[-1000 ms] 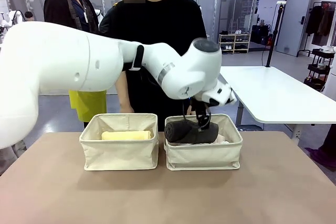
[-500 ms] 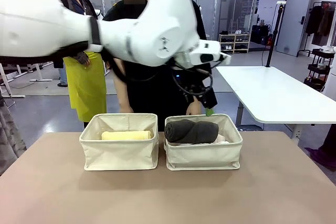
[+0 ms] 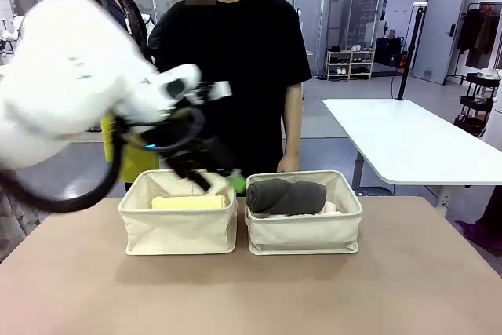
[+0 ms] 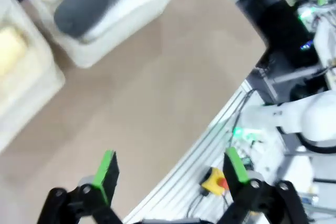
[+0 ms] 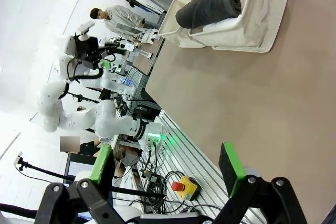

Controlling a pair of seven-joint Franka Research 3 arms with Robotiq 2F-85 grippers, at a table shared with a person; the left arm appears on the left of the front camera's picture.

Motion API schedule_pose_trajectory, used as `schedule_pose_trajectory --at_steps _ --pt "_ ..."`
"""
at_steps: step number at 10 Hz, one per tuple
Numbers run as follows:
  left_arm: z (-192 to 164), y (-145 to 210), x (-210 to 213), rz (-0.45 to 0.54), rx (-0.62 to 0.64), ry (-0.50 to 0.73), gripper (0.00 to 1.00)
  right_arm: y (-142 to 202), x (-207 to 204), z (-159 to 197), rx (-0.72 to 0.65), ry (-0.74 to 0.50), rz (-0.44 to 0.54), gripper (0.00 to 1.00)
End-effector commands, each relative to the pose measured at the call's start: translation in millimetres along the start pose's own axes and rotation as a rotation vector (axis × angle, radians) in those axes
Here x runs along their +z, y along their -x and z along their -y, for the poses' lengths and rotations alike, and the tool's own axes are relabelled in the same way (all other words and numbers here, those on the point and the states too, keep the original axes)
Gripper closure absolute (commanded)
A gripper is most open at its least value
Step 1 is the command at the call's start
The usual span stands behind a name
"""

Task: Divide the towels into two baskets.
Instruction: Pick up one hotel-folded towel from the bottom of the table and place it in the Fabric basket indicated by the person.

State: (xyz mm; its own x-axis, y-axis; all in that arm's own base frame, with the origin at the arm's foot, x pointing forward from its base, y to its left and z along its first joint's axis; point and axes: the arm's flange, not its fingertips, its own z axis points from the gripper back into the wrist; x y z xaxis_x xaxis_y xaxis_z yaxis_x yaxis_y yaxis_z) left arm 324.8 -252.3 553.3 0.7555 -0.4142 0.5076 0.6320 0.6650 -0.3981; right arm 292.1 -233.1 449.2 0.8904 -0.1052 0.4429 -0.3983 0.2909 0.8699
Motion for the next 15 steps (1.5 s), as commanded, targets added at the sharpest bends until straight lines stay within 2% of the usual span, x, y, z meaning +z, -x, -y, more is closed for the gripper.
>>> schedule_pose_trajectory --at_steps 1,2,4,6,9,10,12,13,14,15 --pt "-29.5 74.7 49.2 0.088 0.1 0.011 0.0 -0.4 0.3 -4.3 0.004 -0.008 0.003 0.0" --pt "-52.0 115.5 74.4 0.097 0.159 0.044 0.0 -0.4 0.3 -4.3 0.004 -0.008 0.003 0.0" --pt "-84.6 171.7 104.3 0.169 0.278 0.063 0.0 -0.4 0.3 -4.3 0.004 -0.008 0.003 0.0" --pt "-109.4 224.7 127.3 0.294 0.431 0.057 0.0 -0.4 0.3 -4.3 0.004 -0.008 0.003 0.0" --pt "-119.4 312.2 146.7 0.442 0.61 0.051 0.0 -0.4 0.3 -4.3 0.004 -0.008 0.003 0.0" --pt "-117.4 333.0 150.2 0.477 0.614 0.033 0.0 -0.4 0.3 -4.3 0.004 -0.008 0.003 0.0" --pt "-118.2 354.8 150.6 0.438 0.619 0.0 0.0 -0.4 0.3 -4.3 0.004 -0.008 0.003 0.0" --pt "-123.8 360.6 150.9 0.46 0.61 -0.048 0.0 -0.4 0.3 -4.3 0.004 -0.008 0.003 0.0" --pt "-125.7 353.4 152.1 0.433 0.585 -0.075 0.0 -0.4 0.3 -4.3 0.004 -0.008 0.003 0.0" --pt "-133.6 333.9 151.3 0.389 0.475 -0.154 0.0 -0.4 0.3 -4.3 0.004 -0.008 0.003 0.0"
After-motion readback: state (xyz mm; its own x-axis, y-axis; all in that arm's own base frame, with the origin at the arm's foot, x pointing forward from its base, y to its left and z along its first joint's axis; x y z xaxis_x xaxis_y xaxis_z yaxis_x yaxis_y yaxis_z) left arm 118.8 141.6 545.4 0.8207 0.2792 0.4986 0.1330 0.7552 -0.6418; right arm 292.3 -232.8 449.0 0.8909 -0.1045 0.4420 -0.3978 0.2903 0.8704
